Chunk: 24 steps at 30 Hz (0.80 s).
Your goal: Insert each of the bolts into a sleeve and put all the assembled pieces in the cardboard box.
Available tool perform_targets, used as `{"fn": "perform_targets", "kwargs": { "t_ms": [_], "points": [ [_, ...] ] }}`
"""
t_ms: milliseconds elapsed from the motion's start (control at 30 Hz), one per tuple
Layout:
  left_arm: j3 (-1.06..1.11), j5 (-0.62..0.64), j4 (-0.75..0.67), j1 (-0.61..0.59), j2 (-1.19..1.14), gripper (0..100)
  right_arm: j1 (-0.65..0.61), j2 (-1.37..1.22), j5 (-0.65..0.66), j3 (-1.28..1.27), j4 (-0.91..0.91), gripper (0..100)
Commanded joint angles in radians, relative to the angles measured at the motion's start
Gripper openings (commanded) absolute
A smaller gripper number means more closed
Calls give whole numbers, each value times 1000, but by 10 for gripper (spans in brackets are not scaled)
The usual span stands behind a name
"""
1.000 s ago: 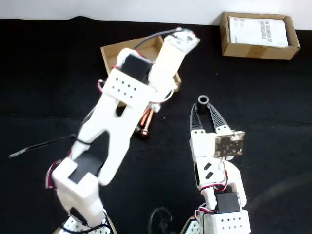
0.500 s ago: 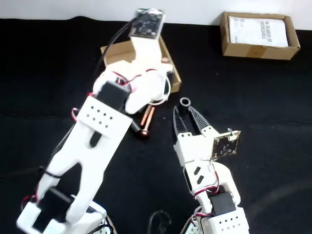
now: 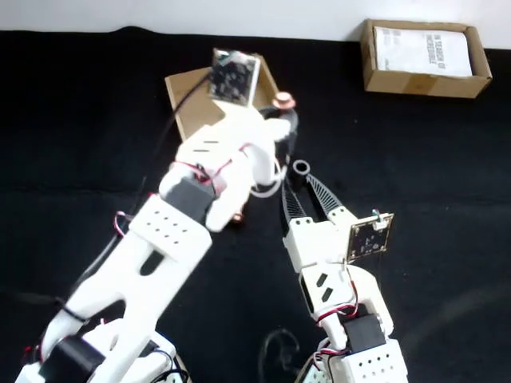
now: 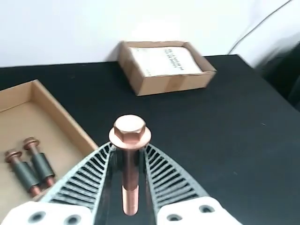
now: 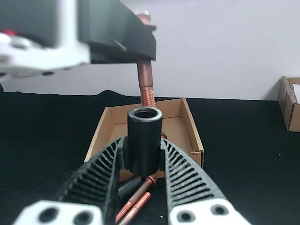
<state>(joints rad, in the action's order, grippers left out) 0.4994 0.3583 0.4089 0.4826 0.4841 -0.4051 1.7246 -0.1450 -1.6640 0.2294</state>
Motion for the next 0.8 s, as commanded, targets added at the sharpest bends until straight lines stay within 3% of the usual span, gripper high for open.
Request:
{"fn": "perform_targets", "kwargs": {
  "t_ms": [0, 267, 633, 767],
  "points": [
    [13, 3, -21, 24, 120, 9, -8, -1, -8, -139, -24, 6],
    [64, 3, -20, 27, 266, 9, -8, 1, -8, -139, 33, 6],
    [64, 3, -20, 110, 282, 9, -8, 8, -3, -139, 45, 6],
    [91, -61, -25, 110, 280, 9, -8, 8, -3, -137, 45, 6]
  ]
}}
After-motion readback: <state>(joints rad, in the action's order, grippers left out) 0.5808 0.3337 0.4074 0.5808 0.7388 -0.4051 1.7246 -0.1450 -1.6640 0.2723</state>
